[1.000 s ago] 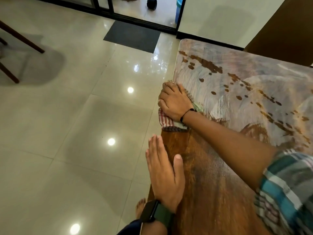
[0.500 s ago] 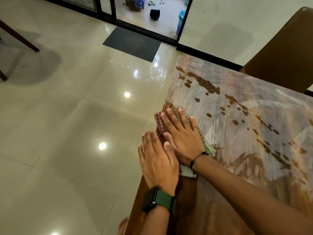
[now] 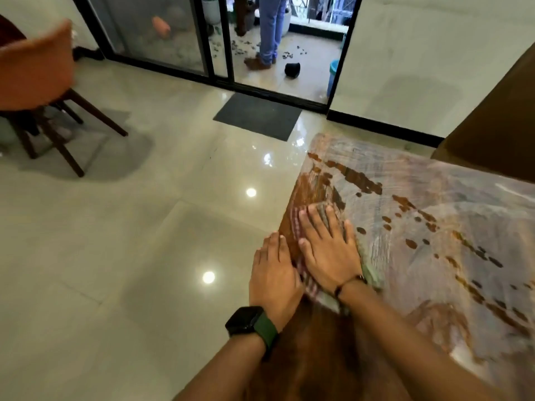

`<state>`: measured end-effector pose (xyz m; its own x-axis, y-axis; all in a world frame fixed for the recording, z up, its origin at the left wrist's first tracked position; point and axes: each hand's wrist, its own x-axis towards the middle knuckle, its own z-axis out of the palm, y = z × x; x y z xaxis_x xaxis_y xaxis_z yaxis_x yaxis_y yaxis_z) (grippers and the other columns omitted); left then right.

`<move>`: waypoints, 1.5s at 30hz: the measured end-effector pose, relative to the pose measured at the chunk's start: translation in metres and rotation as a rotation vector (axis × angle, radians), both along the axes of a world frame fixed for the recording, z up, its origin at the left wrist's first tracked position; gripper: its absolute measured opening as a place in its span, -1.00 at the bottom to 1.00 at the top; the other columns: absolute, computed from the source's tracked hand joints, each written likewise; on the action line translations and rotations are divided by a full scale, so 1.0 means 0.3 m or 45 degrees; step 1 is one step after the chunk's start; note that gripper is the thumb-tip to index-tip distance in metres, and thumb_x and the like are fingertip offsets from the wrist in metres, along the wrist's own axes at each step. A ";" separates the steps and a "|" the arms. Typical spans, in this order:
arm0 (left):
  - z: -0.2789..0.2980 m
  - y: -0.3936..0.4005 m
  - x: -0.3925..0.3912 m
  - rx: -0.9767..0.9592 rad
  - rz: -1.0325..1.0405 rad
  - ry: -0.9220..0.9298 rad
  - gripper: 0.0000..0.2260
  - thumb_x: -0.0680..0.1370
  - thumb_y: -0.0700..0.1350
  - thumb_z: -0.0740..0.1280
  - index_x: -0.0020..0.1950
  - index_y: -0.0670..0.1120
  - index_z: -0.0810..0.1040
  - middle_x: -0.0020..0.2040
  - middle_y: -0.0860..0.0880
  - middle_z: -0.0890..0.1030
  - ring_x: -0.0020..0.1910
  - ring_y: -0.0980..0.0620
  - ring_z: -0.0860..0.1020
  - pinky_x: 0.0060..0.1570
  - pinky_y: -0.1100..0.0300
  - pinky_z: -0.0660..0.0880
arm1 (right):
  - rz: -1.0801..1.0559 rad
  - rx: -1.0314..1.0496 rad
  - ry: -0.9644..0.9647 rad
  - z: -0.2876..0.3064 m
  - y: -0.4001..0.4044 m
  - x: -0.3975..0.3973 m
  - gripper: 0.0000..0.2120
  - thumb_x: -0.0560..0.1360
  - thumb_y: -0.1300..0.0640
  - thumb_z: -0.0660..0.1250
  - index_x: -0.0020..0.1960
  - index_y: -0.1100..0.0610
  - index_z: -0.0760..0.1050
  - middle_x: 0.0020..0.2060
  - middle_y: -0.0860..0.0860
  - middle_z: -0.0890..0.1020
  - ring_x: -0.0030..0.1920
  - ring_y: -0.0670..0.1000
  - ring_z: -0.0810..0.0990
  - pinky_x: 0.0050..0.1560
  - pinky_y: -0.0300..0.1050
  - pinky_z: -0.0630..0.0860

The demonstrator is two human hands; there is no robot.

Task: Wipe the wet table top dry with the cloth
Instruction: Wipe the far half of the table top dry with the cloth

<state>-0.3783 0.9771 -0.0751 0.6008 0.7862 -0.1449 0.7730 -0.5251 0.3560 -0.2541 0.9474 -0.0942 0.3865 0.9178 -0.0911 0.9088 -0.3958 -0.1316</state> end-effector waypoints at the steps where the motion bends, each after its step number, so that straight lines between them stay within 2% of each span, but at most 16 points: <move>1: 0.003 0.024 0.023 -0.006 0.056 -0.099 -0.52 0.59 -0.11 0.03 0.49 -0.19 0.02 0.52 -0.12 0.07 0.49 -0.03 0.02 0.46 0.12 -0.07 | 0.007 0.036 -0.018 -0.004 -0.071 -0.028 -0.43 0.54 -0.17 -0.34 0.52 -0.06 -0.12 0.52 -0.05 0.02 0.52 0.02 -0.11 0.47 0.12 -0.17; 4: 0.009 0.082 0.118 -0.216 0.348 -0.455 -0.57 0.57 -0.23 0.07 0.45 -0.18 0.18 0.48 -0.10 0.19 0.47 -0.02 0.11 0.46 0.13 0.01 | 0.023 0.080 -0.060 -0.019 -0.202 -0.065 -0.48 0.60 -0.11 -0.22 0.50 -0.02 0.14 0.47 -0.02 0.24 0.47 0.07 0.12 0.39 0.14 0.02; 8: 0.016 0.111 0.216 -0.407 0.907 -0.787 -0.62 0.57 -0.25 0.09 0.38 -0.15 0.34 0.41 -0.09 0.35 0.40 -0.04 0.26 0.41 0.06 0.17 | 0.019 0.080 -0.059 -0.008 -0.112 0.004 -0.46 0.54 -0.11 -0.09 0.51 -0.08 0.08 0.49 -0.06 0.18 0.49 0.06 0.11 0.41 0.14 0.00; 12: -0.036 0.080 0.233 -0.128 0.641 -0.474 -0.58 0.59 -0.11 0.02 0.45 -0.13 0.21 0.47 -0.06 0.25 0.46 0.00 0.15 0.45 0.07 0.03 | -0.032 0.016 -0.024 -0.009 0.099 0.172 -0.40 0.47 -0.18 -0.36 0.50 -0.14 -0.24 0.50 -0.15 -0.19 0.51 -0.01 -0.23 0.46 0.13 -0.25; 15: -0.059 0.075 0.226 -0.080 0.484 -0.333 -0.40 0.49 0.08 -0.23 0.49 -0.10 0.08 0.52 -0.02 0.11 0.49 0.05 0.02 0.44 0.10 -0.12 | -0.055 -0.016 0.019 0.010 0.250 0.267 -0.49 0.59 -0.12 -0.20 0.53 -0.13 -0.18 0.53 -0.11 -0.14 0.51 0.01 -0.24 0.46 0.16 -0.27; 17: -0.054 0.069 0.212 -0.119 0.453 -0.308 -0.38 0.46 0.09 -0.23 0.50 -0.09 0.04 0.53 -0.01 0.06 0.50 0.07 -0.03 0.43 0.12 -0.17 | -0.058 -0.046 0.040 0.018 0.264 0.272 -0.50 0.62 -0.09 -0.14 0.53 -0.11 -0.18 0.53 -0.10 -0.14 0.51 0.02 -0.25 0.45 0.15 -0.29; 20: -0.040 0.069 0.195 -0.168 0.362 -0.179 -0.36 0.46 0.14 -0.24 0.51 -0.10 -0.08 0.54 -0.02 -0.07 0.50 0.06 -0.13 0.43 0.09 -0.22 | -0.002 -0.026 0.005 0.008 0.150 0.200 -0.46 0.56 -0.15 -0.28 0.51 -0.09 -0.24 0.51 -0.09 -0.19 0.50 0.01 -0.27 0.43 0.10 -0.35; 24: -0.016 0.116 0.160 -0.283 0.071 -0.008 -0.37 0.52 0.22 -0.24 0.49 -0.10 -0.23 0.52 -0.04 -0.25 0.48 0.05 -0.27 0.42 0.06 -0.28 | 0.118 0.030 -0.031 -0.007 -0.151 0.069 -0.47 0.59 -0.13 -0.19 0.52 0.00 0.05 0.50 -0.01 0.15 0.49 0.11 0.08 0.42 0.13 -0.08; 27: -0.014 0.191 0.160 -0.267 -0.057 0.047 -0.45 0.60 0.15 -0.15 0.49 -0.08 -0.23 0.52 -0.02 -0.25 0.47 0.08 -0.27 0.43 0.05 -0.29 | 0.195 -0.049 -0.046 0.011 -0.231 0.067 -0.46 0.60 -0.15 -0.19 0.49 0.00 0.17 0.47 -0.01 0.26 0.48 0.11 0.11 0.40 0.12 -0.03; 30: -0.020 0.237 0.231 -0.299 -0.016 -0.059 -0.47 0.61 0.15 -0.16 0.50 -0.05 -0.18 0.53 0.01 -0.21 0.48 0.08 -0.25 0.44 0.02 -0.28 | 0.208 -0.020 -0.071 0.002 -0.135 0.133 -0.48 0.59 -0.15 -0.14 0.48 -0.02 0.17 0.47 -0.02 0.25 0.48 0.08 0.11 0.37 0.17 0.03; 32: -0.032 0.237 0.284 -0.318 0.101 -0.111 -0.45 0.57 0.20 -0.22 0.51 -0.02 -0.16 0.53 0.04 -0.19 0.48 0.07 -0.25 0.44 -0.01 -0.27 | 0.150 0.005 -0.038 -0.001 -0.027 0.187 -0.44 0.54 -0.16 -0.11 0.52 -0.04 0.06 0.51 -0.03 0.12 0.51 0.08 0.01 0.41 0.18 -0.03; 34: -0.046 0.219 0.307 -0.240 0.164 -0.079 -0.38 0.49 0.23 -0.30 0.51 -0.01 -0.16 0.52 0.06 -0.19 0.48 0.06 -0.27 0.44 -0.02 -0.26 | 0.114 0.007 -0.059 -0.009 0.094 0.270 -0.38 0.47 -0.21 -0.28 0.52 -0.10 -0.17 0.52 -0.08 -0.13 0.51 0.04 -0.21 0.47 0.14 -0.21; 36: -0.059 0.209 0.305 -0.166 0.170 -0.049 -0.35 0.46 0.23 -0.32 0.50 -0.01 -0.17 0.52 0.06 -0.20 0.48 0.05 -0.28 0.45 -0.04 -0.25 | 0.051 -0.033 -0.034 0.000 0.224 0.349 -0.39 0.47 -0.22 -0.35 0.50 -0.13 -0.27 0.51 -0.11 -0.23 0.49 0.00 -0.31 0.47 0.13 -0.29; 40: -0.046 0.221 0.317 -0.207 0.176 -0.072 -0.40 0.53 0.23 -0.27 0.51 -0.01 -0.12 0.53 0.05 -0.16 0.49 0.04 -0.24 0.45 -0.06 -0.21 | -0.039 -0.098 -0.004 0.016 0.343 0.389 -0.48 0.62 -0.12 -0.16 0.52 -0.10 -0.24 0.53 -0.08 -0.20 0.51 0.03 -0.28 0.47 0.16 -0.29; 43: -0.012 0.260 0.307 -0.310 0.063 -0.076 -0.46 0.60 0.15 -0.12 0.51 -0.06 -0.12 0.54 0.01 -0.15 0.50 0.03 -0.19 0.46 -0.03 -0.17 | 0.006 -0.094 -0.005 0.011 0.253 0.315 -0.46 0.53 -0.18 -0.34 0.47 -0.11 -0.34 0.51 -0.08 -0.25 0.49 0.03 -0.32 0.45 0.13 -0.34; 45: 0.016 0.319 0.271 -0.384 -0.099 -0.047 -0.47 0.61 0.12 -0.07 0.51 -0.07 -0.09 0.54 -0.01 -0.11 0.50 0.04 -0.12 0.47 0.01 -0.12 | 0.116 0.000 -0.032 -0.001 0.150 0.241 -0.41 0.50 -0.19 -0.33 0.50 -0.08 -0.20 0.52 -0.05 -0.10 0.52 0.07 -0.16 0.47 0.14 -0.22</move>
